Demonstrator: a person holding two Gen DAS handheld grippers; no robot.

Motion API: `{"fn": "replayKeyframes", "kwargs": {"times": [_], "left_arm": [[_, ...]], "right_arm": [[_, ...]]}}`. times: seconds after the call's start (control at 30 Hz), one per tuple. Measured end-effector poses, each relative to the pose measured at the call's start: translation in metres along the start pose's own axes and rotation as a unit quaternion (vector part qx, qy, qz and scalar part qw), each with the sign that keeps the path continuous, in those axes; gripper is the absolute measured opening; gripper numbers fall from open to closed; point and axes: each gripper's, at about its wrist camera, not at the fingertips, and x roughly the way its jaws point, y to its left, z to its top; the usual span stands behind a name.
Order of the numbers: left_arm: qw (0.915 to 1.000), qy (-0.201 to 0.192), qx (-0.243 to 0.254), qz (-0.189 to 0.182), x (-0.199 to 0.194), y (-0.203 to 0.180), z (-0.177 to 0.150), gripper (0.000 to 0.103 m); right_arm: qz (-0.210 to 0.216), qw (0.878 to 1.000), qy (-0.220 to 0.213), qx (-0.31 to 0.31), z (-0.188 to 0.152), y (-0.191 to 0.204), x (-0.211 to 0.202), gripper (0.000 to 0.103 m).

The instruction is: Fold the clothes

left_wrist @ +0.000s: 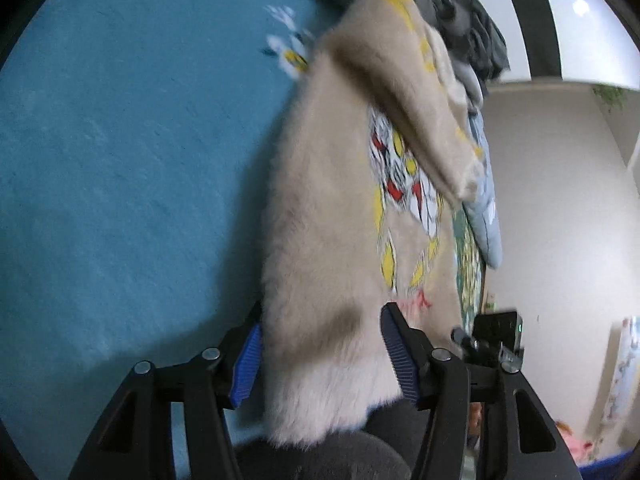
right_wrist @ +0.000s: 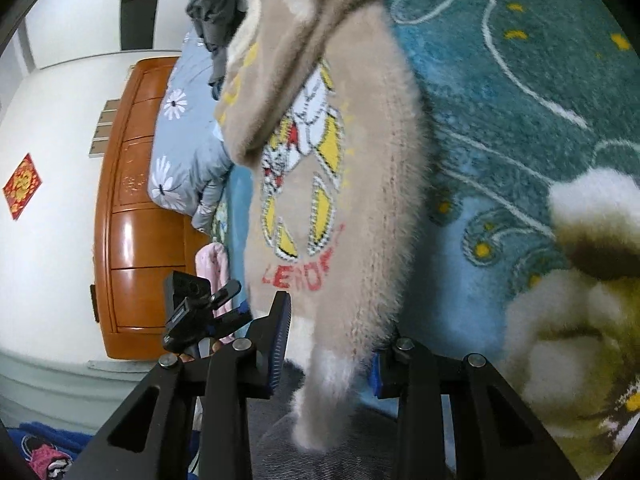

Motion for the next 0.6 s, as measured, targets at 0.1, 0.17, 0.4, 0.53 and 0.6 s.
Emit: {"fn": "replayKeyframes", "kwargs": {"times": [0.1, 0.17, 0.4, 0.53, 0.6], "left_arm": [[0.9990, 0.000, 0.043, -0.010, -0.010, -0.012, -0.003, 0.014], [0.9972, -0.014, 0.068, -0.029, -0.022, -0.022, -0.002, 0.013], [0.9864, -0.094, 0.060, -0.121, -0.069, -0.031, 0.025, 0.012], [0.9784, -0.128, 0.072, -0.146, -0.076, -0.055, 0.060, 0.012], [0.9756, -0.138, 0.086, -0.148, -0.078, -0.069, 0.081, 0.012]], "right_arm": [[0.003, 1.000, -0.006, 0.001, 0.001, 0.006, -0.004, 0.016], [0.029, 1.000, -0.010, -0.001, 0.002, 0.013, -0.007, 0.013], [0.177, 0.981, -0.077, -0.003, 0.024, 0.030, -0.038, 0.012], [0.218, 0.969, -0.112, -0.017, 0.052, 0.044, -0.050, 0.012], [0.224, 0.966, -0.123, -0.026, 0.073, 0.053, -0.051, 0.012]]}}
